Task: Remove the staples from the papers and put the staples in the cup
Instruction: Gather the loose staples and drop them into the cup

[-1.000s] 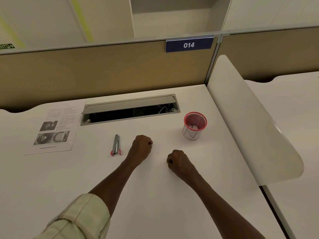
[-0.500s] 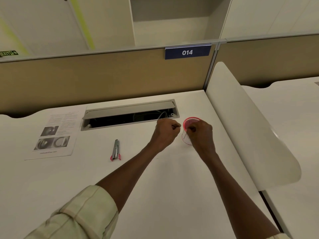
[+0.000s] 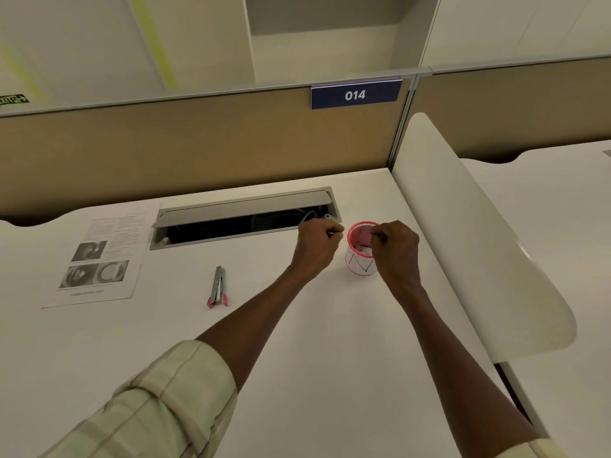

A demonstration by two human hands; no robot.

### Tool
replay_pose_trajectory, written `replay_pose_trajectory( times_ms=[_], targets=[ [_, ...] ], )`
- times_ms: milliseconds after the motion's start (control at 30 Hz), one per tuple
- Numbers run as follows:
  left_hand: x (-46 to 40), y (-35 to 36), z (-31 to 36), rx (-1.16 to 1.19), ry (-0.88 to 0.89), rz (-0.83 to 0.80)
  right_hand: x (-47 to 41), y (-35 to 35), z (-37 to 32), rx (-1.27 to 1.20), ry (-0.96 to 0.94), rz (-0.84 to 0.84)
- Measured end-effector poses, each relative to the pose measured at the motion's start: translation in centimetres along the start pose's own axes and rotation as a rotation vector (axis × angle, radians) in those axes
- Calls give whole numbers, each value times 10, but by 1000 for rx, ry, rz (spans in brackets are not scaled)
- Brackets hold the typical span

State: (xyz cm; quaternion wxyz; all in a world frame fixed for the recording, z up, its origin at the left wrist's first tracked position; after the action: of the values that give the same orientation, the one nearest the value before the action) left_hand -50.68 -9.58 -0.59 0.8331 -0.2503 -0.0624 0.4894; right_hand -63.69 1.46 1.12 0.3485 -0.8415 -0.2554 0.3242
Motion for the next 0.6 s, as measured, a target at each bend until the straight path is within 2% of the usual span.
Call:
replay_pose_trajectory(
  times_ms=[133, 300, 400, 600],
  targets=[
    [15, -29, -46, -58, -83, 32, 18, 12, -18, -92, -90, -61],
    [41, -58, -98, -168, -213, -24, 50, 70, -29, -100, -205, -421],
    [56, -66, -121, -205, -293, -57, 73, 99, -30, -52, -232, -560],
    [75, -65, -143, -246, -398, -159, 106, 135, -33, 9, -235, -660]
  ],
)
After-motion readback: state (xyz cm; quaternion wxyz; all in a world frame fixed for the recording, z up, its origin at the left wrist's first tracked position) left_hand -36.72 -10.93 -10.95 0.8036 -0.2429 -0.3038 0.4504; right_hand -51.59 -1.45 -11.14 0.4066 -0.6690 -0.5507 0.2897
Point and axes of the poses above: each hand's wrist, its own x-axis away from the middle knuckle, its own y-axis out of the palm, z = x × y, the point moved 7 cm from there along -x, towards the middle knuckle, and after that the axes turned 8 degrees about x, right-handed, at the moved point
